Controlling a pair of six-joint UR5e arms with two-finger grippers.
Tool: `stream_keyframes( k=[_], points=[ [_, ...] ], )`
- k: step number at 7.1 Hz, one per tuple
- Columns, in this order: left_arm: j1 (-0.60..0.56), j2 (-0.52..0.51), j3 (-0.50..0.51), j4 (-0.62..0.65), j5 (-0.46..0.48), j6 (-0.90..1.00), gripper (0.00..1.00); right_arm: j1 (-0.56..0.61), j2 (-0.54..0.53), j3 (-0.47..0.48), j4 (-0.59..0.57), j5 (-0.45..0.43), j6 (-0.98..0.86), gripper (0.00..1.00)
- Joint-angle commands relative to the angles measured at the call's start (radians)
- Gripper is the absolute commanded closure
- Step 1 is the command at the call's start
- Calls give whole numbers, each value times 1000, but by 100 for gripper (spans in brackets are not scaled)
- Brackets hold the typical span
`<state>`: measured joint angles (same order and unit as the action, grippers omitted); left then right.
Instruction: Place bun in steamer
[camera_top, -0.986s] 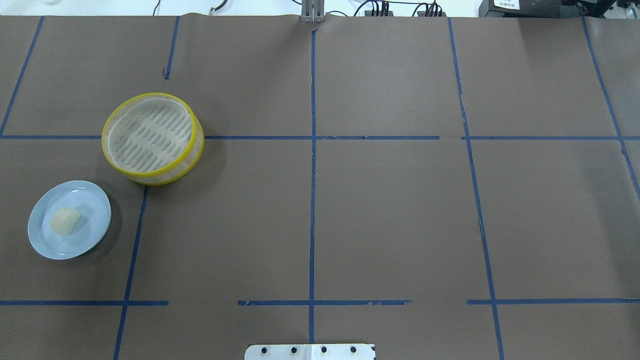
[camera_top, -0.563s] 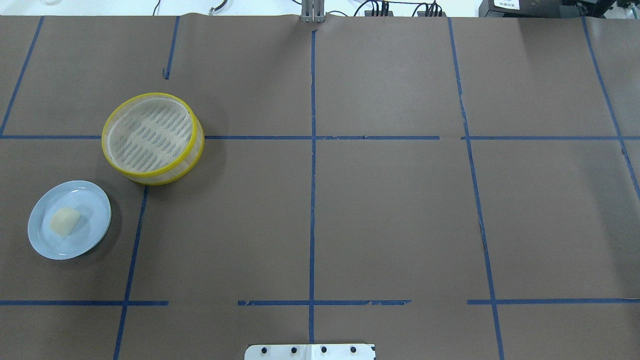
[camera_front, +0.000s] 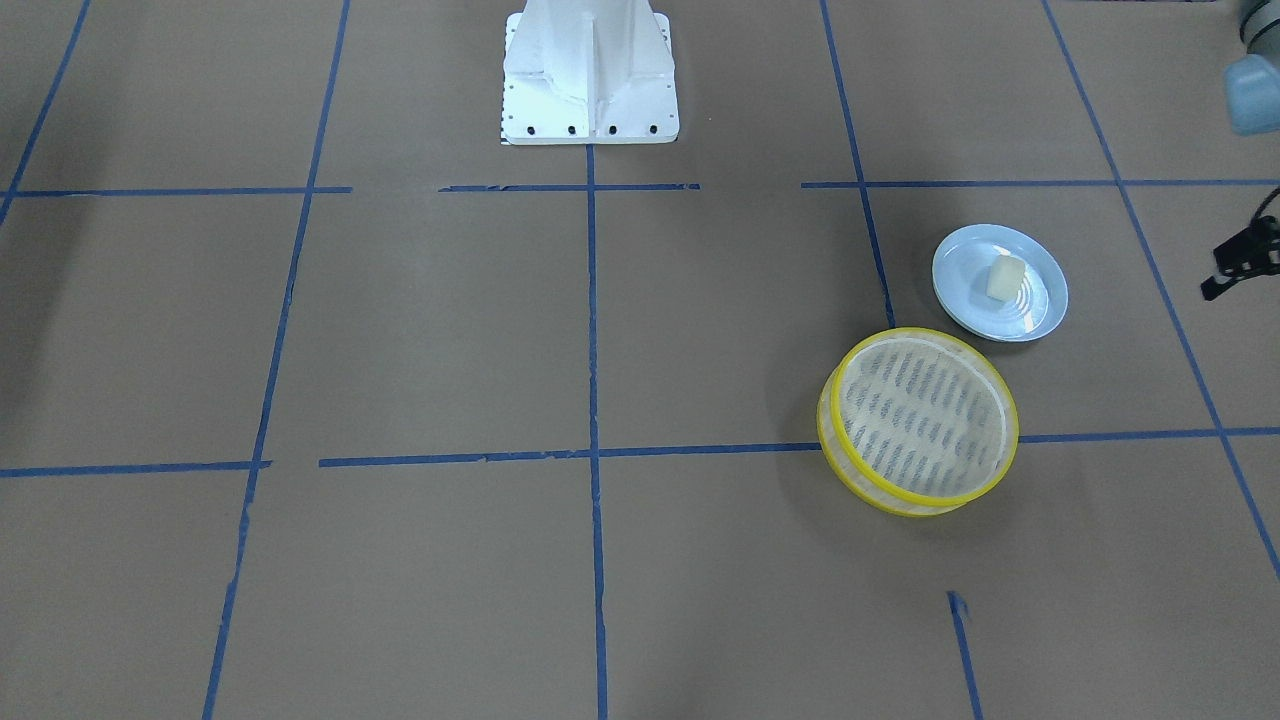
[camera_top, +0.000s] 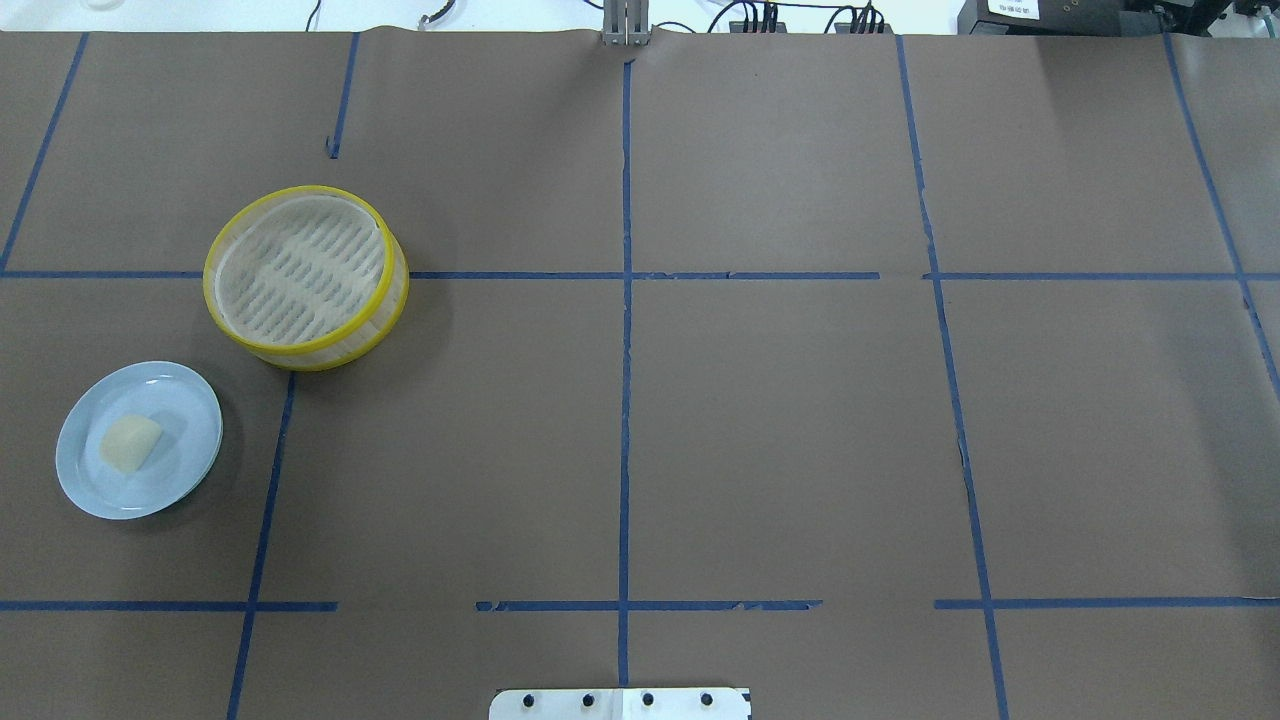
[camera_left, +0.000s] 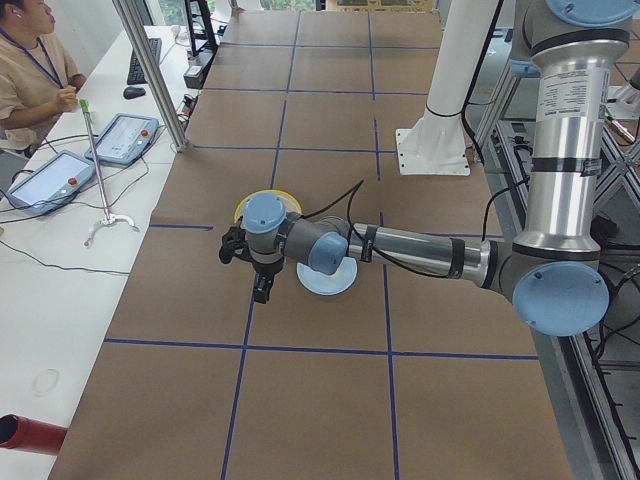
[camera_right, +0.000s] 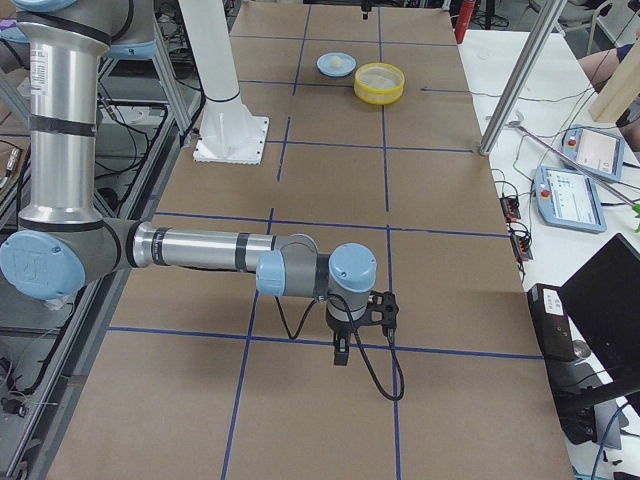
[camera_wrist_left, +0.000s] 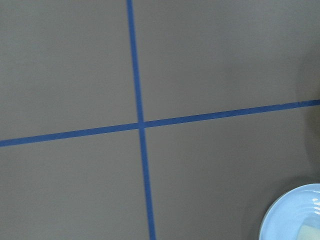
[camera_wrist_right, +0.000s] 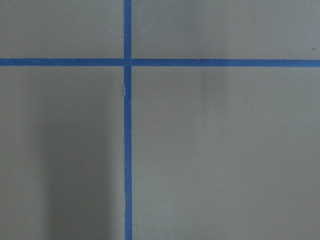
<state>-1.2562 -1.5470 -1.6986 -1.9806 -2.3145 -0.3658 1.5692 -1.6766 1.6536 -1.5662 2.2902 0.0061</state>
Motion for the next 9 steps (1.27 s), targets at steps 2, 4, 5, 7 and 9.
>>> stream_keyframes(
  k=[2, 4, 5, 7, 9],
  points=[
    [307, 100, -79, -231, 188, -303, 1, 0, 0, 0, 0, 0, 0, 0],
    [400, 102, -78, -231, 223, -299, 3, 0, 0, 0, 0, 0, 0, 0],
    [409, 102, -63, -231, 243, -292, 3, 0, 0, 0, 0, 0, 0, 0],
    [434, 102, -35, -230, 239, -291, 8, 0, 0, 0, 0, 0, 0, 0],
    [437, 105, -30, -222, 227, -292, 22, 0, 0, 0, 0, 0, 0, 0]
  ],
)
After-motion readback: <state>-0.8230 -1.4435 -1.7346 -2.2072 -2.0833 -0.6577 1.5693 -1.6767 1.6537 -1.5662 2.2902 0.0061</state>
